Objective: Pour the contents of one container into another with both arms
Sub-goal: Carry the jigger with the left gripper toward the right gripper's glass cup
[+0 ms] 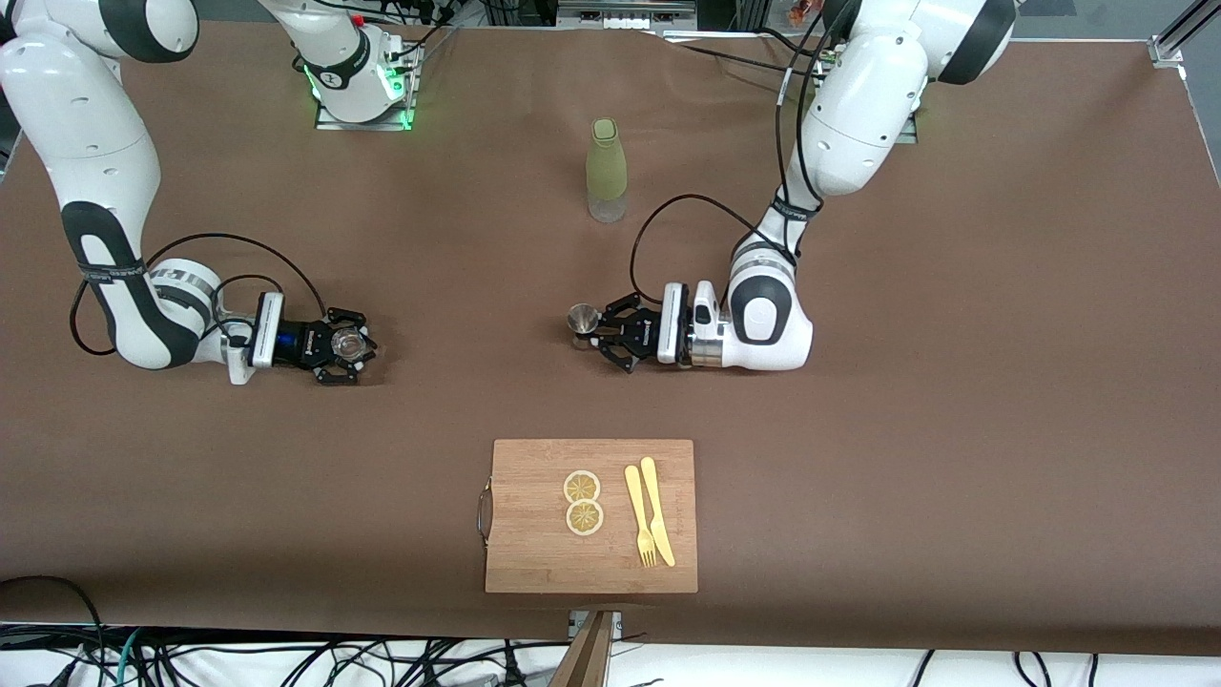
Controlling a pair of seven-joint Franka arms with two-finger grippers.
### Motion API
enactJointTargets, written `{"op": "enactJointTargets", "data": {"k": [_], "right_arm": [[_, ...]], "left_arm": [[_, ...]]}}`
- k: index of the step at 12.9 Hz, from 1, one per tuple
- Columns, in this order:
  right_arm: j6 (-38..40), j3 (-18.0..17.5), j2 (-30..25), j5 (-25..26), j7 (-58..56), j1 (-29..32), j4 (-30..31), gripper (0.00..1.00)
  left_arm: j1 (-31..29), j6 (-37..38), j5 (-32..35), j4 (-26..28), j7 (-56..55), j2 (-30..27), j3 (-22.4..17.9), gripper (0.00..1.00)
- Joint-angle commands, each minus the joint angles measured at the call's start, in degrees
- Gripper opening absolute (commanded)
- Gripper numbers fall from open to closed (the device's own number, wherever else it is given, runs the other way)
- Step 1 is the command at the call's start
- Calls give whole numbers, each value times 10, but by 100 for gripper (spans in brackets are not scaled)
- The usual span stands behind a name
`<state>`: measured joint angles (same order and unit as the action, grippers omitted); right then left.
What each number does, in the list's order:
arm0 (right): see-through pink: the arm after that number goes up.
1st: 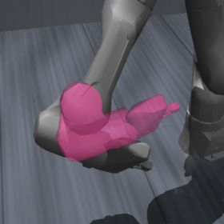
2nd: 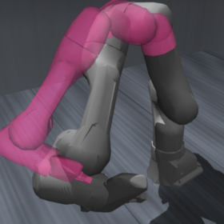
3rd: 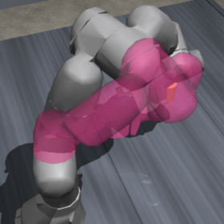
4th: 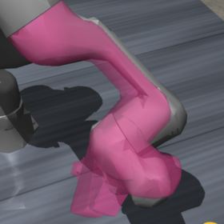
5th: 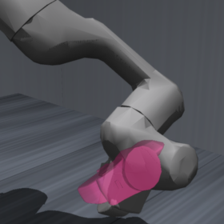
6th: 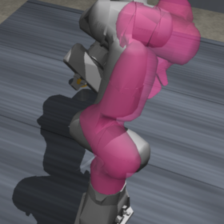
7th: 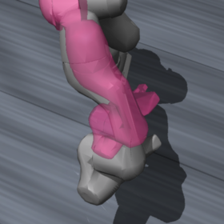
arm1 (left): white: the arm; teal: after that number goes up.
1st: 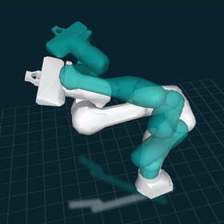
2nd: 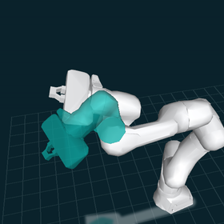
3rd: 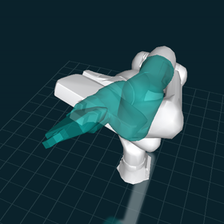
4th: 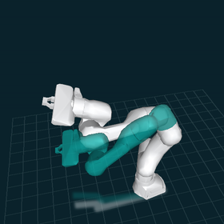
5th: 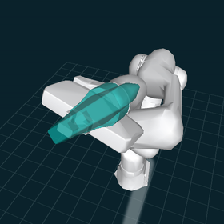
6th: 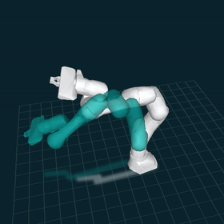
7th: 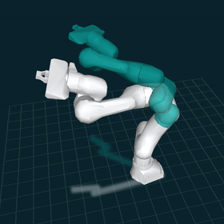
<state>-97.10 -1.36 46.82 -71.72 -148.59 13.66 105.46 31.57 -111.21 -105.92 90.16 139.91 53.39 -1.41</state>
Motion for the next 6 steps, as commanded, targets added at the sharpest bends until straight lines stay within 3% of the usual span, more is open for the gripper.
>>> {"op": "enactJointTargets", "data": {"k": [1,6], "right_arm": [[6,-30,-34,-12,43,7,10,14],[6,-62,-116,-12,163,-2,19,14]], "left_arm": [[25,-26,-43,-32,26,28,-5,0],[37,-26,-88,-32,68,42,-5,0]]}}
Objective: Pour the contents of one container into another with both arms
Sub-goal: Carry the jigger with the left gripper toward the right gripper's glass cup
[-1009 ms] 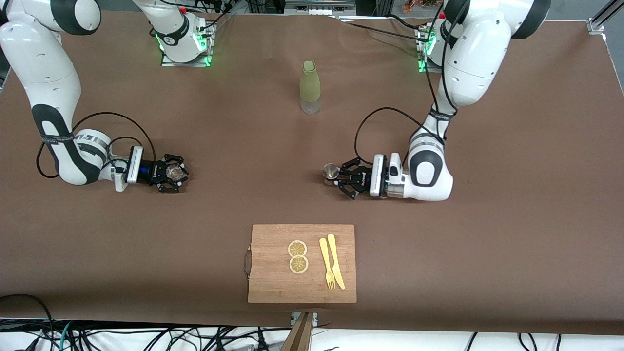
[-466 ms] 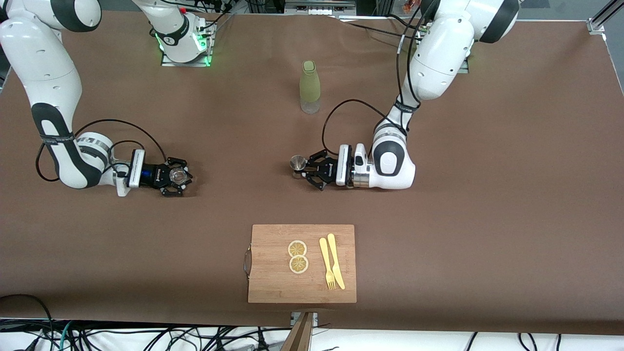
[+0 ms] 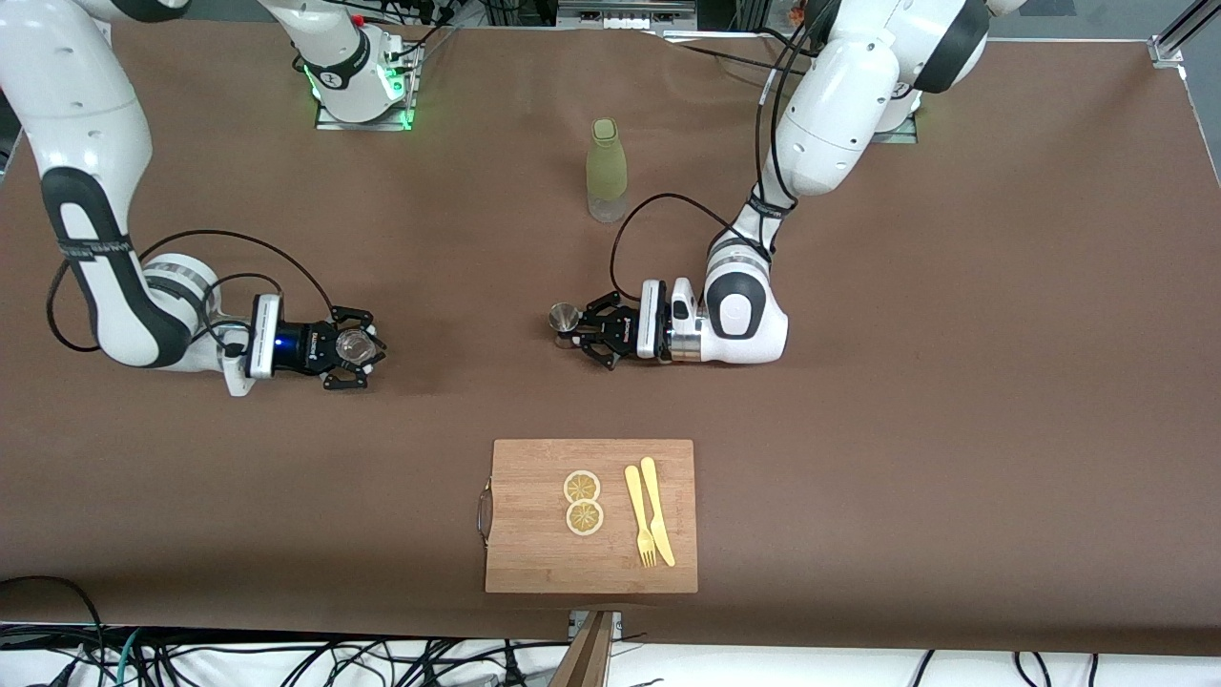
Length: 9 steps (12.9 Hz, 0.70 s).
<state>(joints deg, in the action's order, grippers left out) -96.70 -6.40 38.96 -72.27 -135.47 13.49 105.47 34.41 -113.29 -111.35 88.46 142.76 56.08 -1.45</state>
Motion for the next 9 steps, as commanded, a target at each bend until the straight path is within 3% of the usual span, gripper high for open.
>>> {"op": "enactJointTargets", "data": {"k": [1,9], "right_arm": [[1,-15,-49,-7,39,-12,22,14],[-33,-34,-76,-2,93,-79,33,14]], "left_arm": [[14,-5,-46,-16,47,23,-5,0],[37,-40,-77,-33,39,34,-5,0]]}}
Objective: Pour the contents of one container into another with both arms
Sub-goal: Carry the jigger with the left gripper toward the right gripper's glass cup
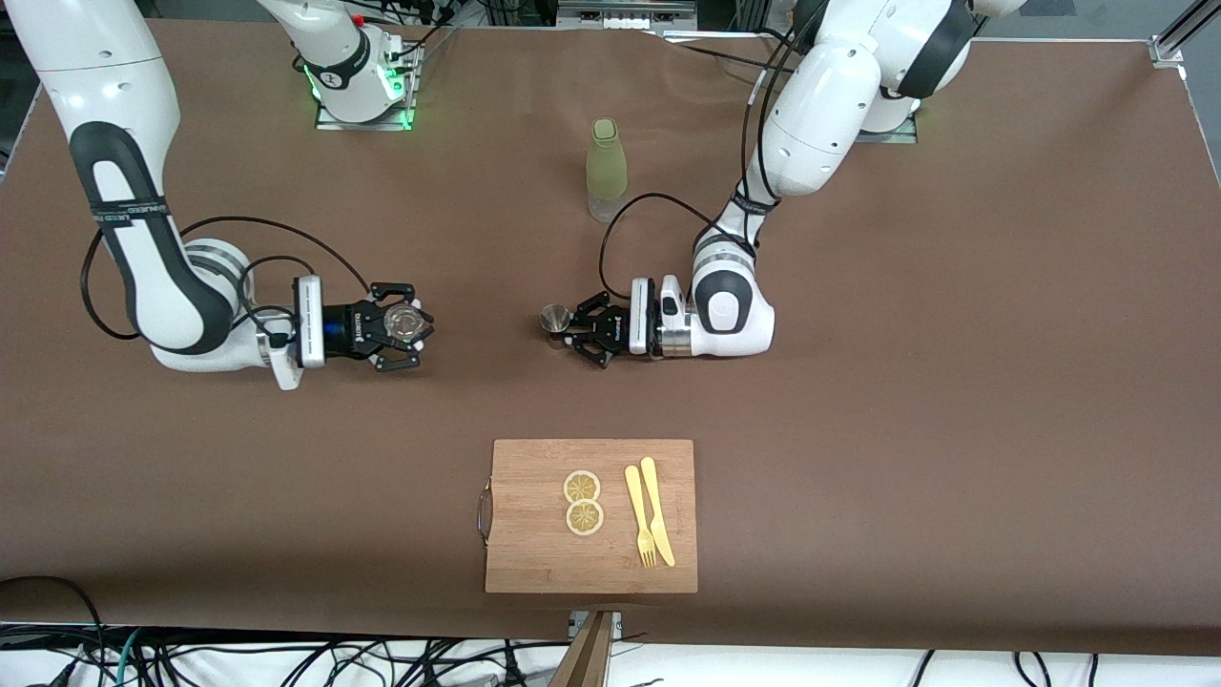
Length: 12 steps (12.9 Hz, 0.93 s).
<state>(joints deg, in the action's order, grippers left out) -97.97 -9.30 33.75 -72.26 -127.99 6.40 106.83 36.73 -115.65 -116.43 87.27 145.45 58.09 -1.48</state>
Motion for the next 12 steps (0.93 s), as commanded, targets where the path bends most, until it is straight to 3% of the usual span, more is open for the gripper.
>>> {"op": "enactJointTargets", "data": {"k": [1,12], "right_arm": [[-34,-16,-29,-2,30,-16,20,14],[-143,-53,-55,4,104,-78,24,14]], "left_arm": [[16,-19,-28,-25,12,14,-5,0],[34,-51,-51,-48,3,22,-5,0]]}}
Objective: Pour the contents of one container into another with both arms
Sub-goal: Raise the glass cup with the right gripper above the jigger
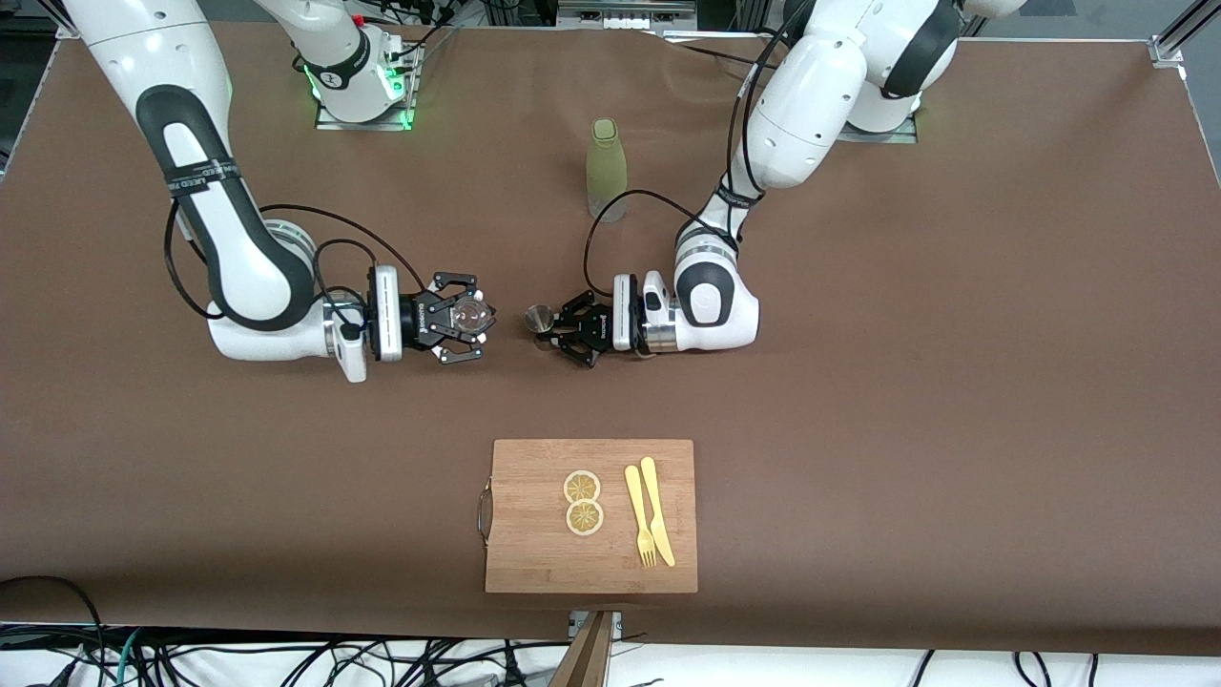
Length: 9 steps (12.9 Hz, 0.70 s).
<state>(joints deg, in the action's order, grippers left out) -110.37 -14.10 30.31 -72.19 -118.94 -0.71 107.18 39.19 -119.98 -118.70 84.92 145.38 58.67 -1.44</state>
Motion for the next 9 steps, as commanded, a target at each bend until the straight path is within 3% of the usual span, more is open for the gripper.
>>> {"op": "enactJointTargets", "data": {"k": [1,9], "right_arm": [[-22,-5,-22,4,19,-15,22,14],[-66,-18,-55,16,21,-24,70,14]], "left_arm": [[10,-8,-29,-26,3,16,-5,0],[10,-5,-25,-27,3,16,-5,0]]}}
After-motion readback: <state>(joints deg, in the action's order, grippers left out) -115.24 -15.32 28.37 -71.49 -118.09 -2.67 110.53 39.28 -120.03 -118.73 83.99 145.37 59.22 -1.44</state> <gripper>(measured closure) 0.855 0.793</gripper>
